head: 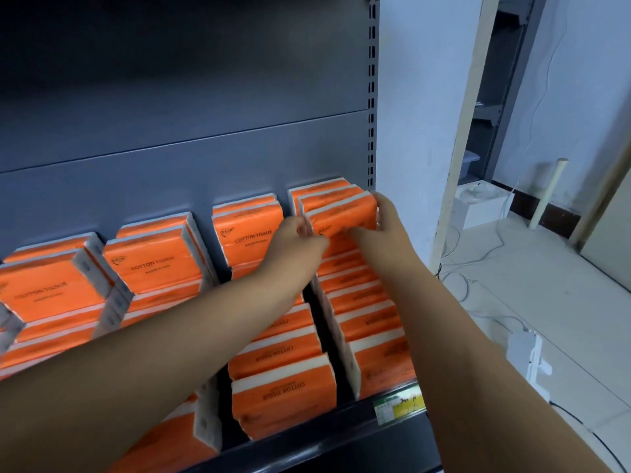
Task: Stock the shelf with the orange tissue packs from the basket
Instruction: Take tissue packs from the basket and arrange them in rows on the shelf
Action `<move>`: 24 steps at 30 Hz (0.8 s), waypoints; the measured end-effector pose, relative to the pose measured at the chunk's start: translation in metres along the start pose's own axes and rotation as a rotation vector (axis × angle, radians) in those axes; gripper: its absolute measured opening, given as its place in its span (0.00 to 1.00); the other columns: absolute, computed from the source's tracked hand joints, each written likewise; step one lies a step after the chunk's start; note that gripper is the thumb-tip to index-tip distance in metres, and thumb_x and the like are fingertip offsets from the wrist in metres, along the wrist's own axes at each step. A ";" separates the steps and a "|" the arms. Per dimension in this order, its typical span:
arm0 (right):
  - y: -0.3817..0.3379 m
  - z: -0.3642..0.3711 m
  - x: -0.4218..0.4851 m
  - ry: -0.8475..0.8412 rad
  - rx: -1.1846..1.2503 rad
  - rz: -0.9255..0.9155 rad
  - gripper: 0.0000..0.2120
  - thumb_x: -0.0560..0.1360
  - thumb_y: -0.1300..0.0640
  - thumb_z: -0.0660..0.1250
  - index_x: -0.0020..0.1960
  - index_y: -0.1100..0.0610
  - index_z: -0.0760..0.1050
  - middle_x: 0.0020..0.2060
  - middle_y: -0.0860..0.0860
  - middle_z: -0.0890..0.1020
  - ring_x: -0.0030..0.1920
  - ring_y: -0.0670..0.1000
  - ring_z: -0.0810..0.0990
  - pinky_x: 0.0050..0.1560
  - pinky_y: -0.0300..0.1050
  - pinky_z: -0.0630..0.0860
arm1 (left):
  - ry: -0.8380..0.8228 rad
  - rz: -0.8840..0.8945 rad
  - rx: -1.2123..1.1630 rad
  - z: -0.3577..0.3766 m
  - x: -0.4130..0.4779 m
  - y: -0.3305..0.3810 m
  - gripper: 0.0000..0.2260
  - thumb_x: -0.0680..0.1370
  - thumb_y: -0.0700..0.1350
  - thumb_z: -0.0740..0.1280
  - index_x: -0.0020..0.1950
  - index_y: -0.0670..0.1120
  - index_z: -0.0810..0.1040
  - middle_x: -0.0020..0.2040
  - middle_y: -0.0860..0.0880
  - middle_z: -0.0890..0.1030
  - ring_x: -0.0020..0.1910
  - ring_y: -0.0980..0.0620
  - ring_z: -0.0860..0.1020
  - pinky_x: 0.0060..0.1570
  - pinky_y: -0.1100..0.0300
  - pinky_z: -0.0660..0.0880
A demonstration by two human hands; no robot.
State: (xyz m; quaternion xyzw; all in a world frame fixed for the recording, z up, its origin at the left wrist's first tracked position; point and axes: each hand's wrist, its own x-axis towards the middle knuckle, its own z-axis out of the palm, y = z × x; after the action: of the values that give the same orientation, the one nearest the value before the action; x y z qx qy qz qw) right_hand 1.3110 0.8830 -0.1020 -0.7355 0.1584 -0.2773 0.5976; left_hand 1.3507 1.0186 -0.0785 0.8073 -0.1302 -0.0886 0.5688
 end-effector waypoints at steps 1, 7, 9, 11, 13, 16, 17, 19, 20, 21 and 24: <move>0.003 0.003 0.002 -0.020 0.020 0.002 0.27 0.73 0.59 0.73 0.63 0.35 0.69 0.57 0.41 0.82 0.57 0.45 0.83 0.62 0.57 0.80 | 0.005 -0.003 -0.010 0.002 0.001 -0.001 0.14 0.72 0.42 0.66 0.57 0.47 0.78 0.58 0.36 0.81 0.54 0.39 0.82 0.61 0.38 0.78; 0.003 0.003 0.007 -0.077 0.082 0.058 0.29 0.69 0.55 0.73 0.68 0.45 0.71 0.57 0.47 0.84 0.54 0.48 0.85 0.58 0.56 0.83 | 0.033 0.001 -0.055 0.002 0.001 0.000 0.15 0.73 0.42 0.65 0.59 0.43 0.80 0.53 0.38 0.82 0.47 0.43 0.80 0.57 0.42 0.79; 0.002 0.001 0.008 -0.099 0.072 0.077 0.30 0.67 0.53 0.71 0.69 0.46 0.71 0.56 0.48 0.84 0.53 0.48 0.86 0.58 0.57 0.83 | 0.039 0.013 -0.074 0.001 0.002 0.001 0.12 0.76 0.37 0.64 0.57 0.45 0.82 0.54 0.39 0.83 0.45 0.48 0.79 0.59 0.41 0.79; 0.000 -0.001 0.007 -0.120 0.050 0.087 0.29 0.68 0.54 0.70 0.69 0.46 0.71 0.56 0.47 0.84 0.54 0.49 0.85 0.58 0.57 0.82 | 0.039 0.012 -0.090 0.001 0.002 0.001 0.13 0.77 0.36 0.63 0.54 0.48 0.84 0.52 0.43 0.85 0.47 0.49 0.82 0.60 0.43 0.80; -0.002 -0.002 0.006 -0.136 0.041 0.090 0.29 0.67 0.52 0.71 0.68 0.46 0.70 0.57 0.47 0.83 0.54 0.48 0.85 0.57 0.54 0.82 | 0.042 0.004 -0.104 0.001 0.003 0.000 0.13 0.78 0.35 0.63 0.53 0.49 0.83 0.52 0.45 0.86 0.53 0.45 0.84 0.61 0.43 0.80; -0.004 -0.005 0.007 -0.170 0.053 0.114 0.28 0.72 0.54 0.73 0.69 0.46 0.68 0.57 0.47 0.81 0.56 0.49 0.83 0.52 0.48 0.80 | 0.036 0.019 -0.113 0.001 0.004 -0.003 0.14 0.79 0.34 0.63 0.50 0.53 0.81 0.50 0.51 0.86 0.53 0.50 0.83 0.62 0.46 0.80; -0.003 -0.005 0.008 -0.174 0.063 0.124 0.27 0.74 0.56 0.73 0.69 0.46 0.67 0.57 0.47 0.81 0.56 0.49 0.83 0.51 0.48 0.79 | 0.027 0.034 -0.117 0.001 0.005 -0.005 0.15 0.80 0.33 0.64 0.50 0.55 0.80 0.48 0.57 0.84 0.52 0.56 0.82 0.62 0.48 0.80; -0.003 -0.006 0.008 -0.180 0.074 0.140 0.24 0.76 0.56 0.72 0.68 0.44 0.66 0.56 0.46 0.81 0.54 0.49 0.83 0.47 0.47 0.78 | 0.018 0.057 -0.132 0.002 0.007 -0.008 0.16 0.80 0.33 0.67 0.53 0.56 0.78 0.48 0.63 0.81 0.52 0.62 0.79 0.64 0.51 0.79; -0.004 -0.005 0.008 -0.181 0.078 0.141 0.24 0.76 0.56 0.72 0.67 0.43 0.66 0.56 0.46 0.81 0.54 0.49 0.83 0.47 0.47 0.78 | 0.022 0.060 -0.136 0.002 0.007 -0.010 0.17 0.80 0.33 0.67 0.55 0.57 0.77 0.49 0.63 0.80 0.52 0.63 0.79 0.65 0.51 0.78; -0.004 -0.005 0.008 -0.182 0.079 0.145 0.24 0.76 0.56 0.72 0.67 0.43 0.66 0.56 0.46 0.81 0.54 0.49 0.83 0.47 0.46 0.78 | 0.026 0.064 -0.144 0.002 0.008 -0.010 0.17 0.80 0.34 0.67 0.56 0.57 0.77 0.49 0.64 0.80 0.53 0.63 0.79 0.65 0.51 0.78; -0.005 -0.004 0.009 -0.184 0.077 0.159 0.20 0.77 0.57 0.71 0.63 0.43 0.68 0.54 0.47 0.82 0.51 0.48 0.84 0.43 0.45 0.78 | 0.038 0.060 -0.153 0.001 0.011 -0.011 0.16 0.80 0.34 0.66 0.52 0.57 0.79 0.49 0.62 0.82 0.53 0.61 0.80 0.64 0.51 0.79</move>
State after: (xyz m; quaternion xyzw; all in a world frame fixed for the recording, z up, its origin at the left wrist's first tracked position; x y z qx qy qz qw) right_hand 1.3152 0.8765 -0.0945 -0.7196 0.1500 -0.1660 0.6574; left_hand 1.3623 1.0182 -0.0892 0.7587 -0.1362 -0.0659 0.6336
